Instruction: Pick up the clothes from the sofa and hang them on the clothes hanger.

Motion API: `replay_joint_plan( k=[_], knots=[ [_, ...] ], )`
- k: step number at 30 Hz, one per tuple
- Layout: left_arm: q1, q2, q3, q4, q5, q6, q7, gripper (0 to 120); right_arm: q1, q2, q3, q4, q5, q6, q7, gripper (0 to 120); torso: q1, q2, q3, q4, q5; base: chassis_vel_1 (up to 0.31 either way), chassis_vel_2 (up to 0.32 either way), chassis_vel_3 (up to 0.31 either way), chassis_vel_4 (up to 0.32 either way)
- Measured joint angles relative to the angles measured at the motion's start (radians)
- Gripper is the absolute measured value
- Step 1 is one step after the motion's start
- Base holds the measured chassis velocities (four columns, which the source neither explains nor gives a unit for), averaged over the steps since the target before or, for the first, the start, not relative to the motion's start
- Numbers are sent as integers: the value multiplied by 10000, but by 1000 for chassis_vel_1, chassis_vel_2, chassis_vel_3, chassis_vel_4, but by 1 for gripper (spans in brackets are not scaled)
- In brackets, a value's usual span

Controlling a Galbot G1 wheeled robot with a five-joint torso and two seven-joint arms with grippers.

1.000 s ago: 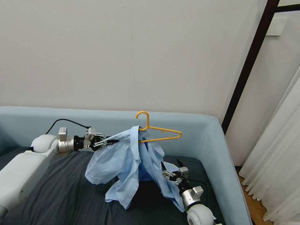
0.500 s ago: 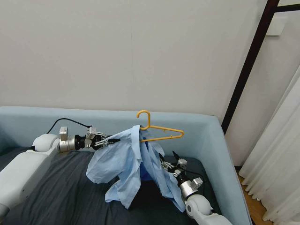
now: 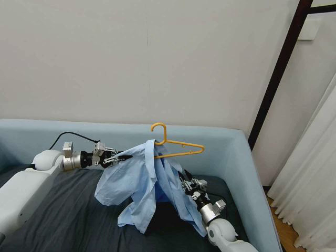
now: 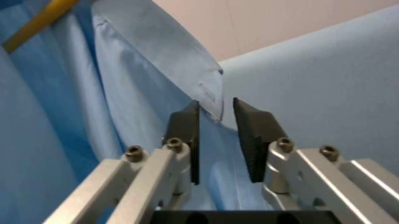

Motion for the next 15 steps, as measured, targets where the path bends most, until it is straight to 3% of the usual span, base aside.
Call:
replay_joint_plan(
  k=[7, 15],
  knots=[
    [-30, -58, -20, 133, 82, -37, -2, 8, 18, -93, -3, 50, 202, -35, -407, 0, 0, 0, 0, 0, 0, 0, 0, 0, 0],
    [-227, -195, 87, 331, 15, -134, 1, 8, 38, -159, 299, 313, 436, -45, -324, 0, 0, -1, 0, 0, 2, 0, 0, 0, 0]
  ],
)
